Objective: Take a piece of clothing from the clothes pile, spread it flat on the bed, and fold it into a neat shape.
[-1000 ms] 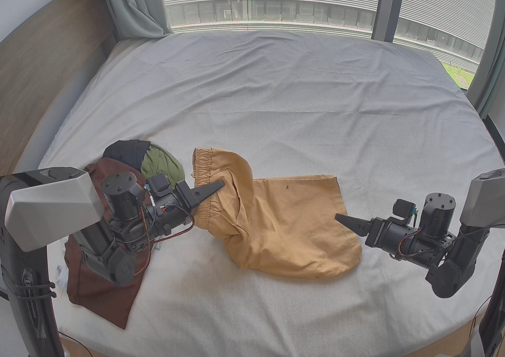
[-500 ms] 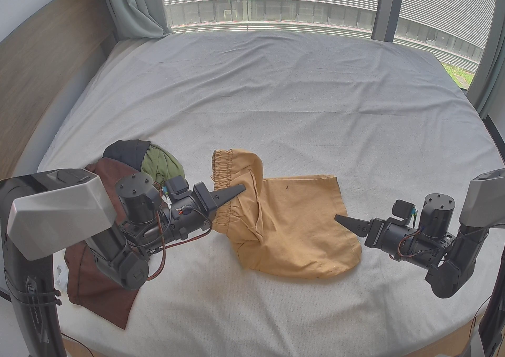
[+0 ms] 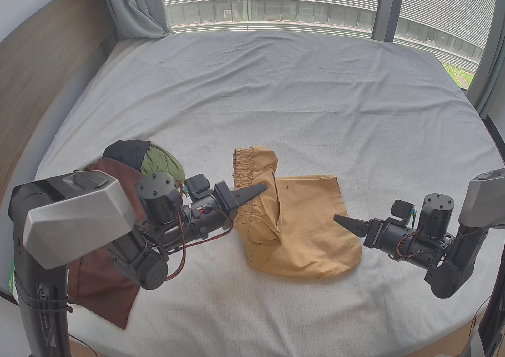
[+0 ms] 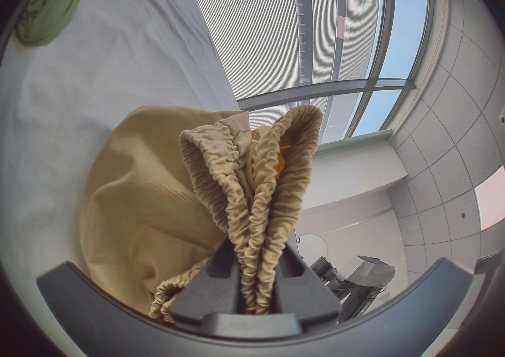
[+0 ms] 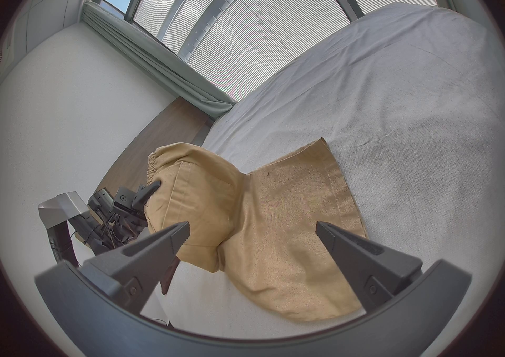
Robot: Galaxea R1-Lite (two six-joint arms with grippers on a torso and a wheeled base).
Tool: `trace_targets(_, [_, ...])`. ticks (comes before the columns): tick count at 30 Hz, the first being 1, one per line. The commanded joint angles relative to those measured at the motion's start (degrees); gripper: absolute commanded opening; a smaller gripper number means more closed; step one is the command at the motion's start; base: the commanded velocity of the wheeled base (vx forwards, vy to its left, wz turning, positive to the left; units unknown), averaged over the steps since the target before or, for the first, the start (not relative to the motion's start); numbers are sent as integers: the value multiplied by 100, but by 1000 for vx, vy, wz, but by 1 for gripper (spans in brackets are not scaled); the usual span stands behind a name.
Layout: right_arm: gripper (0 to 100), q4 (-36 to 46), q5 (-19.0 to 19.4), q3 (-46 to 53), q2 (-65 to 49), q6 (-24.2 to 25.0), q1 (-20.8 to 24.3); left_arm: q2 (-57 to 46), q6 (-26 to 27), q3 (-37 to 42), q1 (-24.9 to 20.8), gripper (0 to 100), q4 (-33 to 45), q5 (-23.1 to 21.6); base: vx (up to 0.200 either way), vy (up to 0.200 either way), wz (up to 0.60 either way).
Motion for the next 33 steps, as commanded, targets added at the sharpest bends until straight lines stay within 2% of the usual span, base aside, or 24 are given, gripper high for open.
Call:
trace_targets(1, [100,-4,3,-14,7,0,-29,271,-6,-212,-199,0,-28,-6,0,0,0])
trace_targets(18, [100,-4,3,-76,7,0,-56,904,-156,-792,-656,0,-28,21,0,0,0])
trace_targets(21, [100,-4,3,-102,-2,0,-73,1054,-156,-976,-770,0,-10,197,0,0,0])
trace_targets(33, [100,-4,3,-111,7,0,-82,1344,-156,-1214,-805,0,25,276,0,0,0])
